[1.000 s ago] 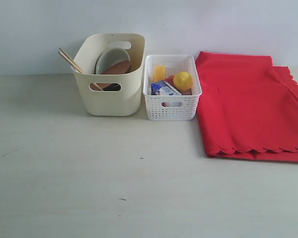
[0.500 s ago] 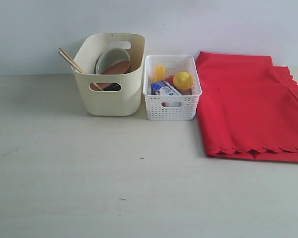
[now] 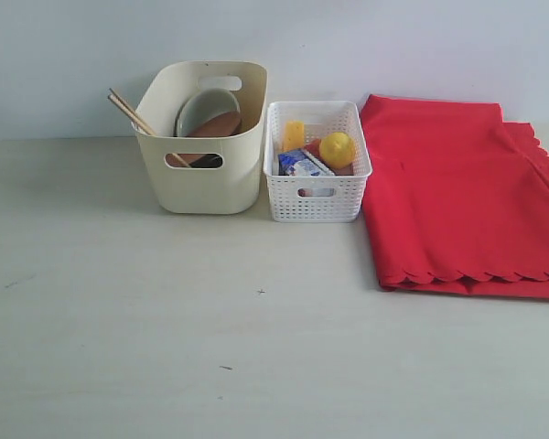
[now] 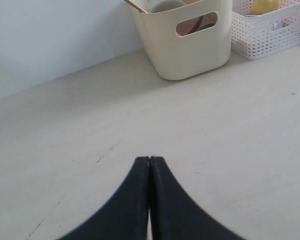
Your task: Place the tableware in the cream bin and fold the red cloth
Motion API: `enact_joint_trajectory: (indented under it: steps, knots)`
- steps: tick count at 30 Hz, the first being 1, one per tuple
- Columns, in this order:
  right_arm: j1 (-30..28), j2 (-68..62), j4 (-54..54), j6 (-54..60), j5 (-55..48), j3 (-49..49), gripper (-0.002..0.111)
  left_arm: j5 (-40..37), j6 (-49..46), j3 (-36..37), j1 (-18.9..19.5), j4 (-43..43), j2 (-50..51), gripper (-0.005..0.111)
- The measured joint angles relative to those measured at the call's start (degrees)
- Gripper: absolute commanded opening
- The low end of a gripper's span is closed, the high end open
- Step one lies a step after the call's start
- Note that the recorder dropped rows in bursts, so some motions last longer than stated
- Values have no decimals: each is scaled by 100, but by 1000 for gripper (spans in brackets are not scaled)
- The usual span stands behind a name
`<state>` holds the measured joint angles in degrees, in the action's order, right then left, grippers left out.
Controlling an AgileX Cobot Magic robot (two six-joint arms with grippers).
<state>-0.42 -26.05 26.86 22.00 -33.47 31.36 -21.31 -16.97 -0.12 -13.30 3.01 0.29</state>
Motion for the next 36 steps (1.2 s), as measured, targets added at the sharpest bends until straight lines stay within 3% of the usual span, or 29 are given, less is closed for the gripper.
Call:
enact_joint_trajectory:
  steps: [14,31,36]
  knots:
    - [0,2025,157,308,-127,-395,0,14,0,0,0,0,0,0]
    - [0,2113,-117,399,-372,-548,0,14,-11,0,0,0,0,0]
    - [0,2113,-262,462,257,-1309,0,14,-11,0,0,0,0,0]
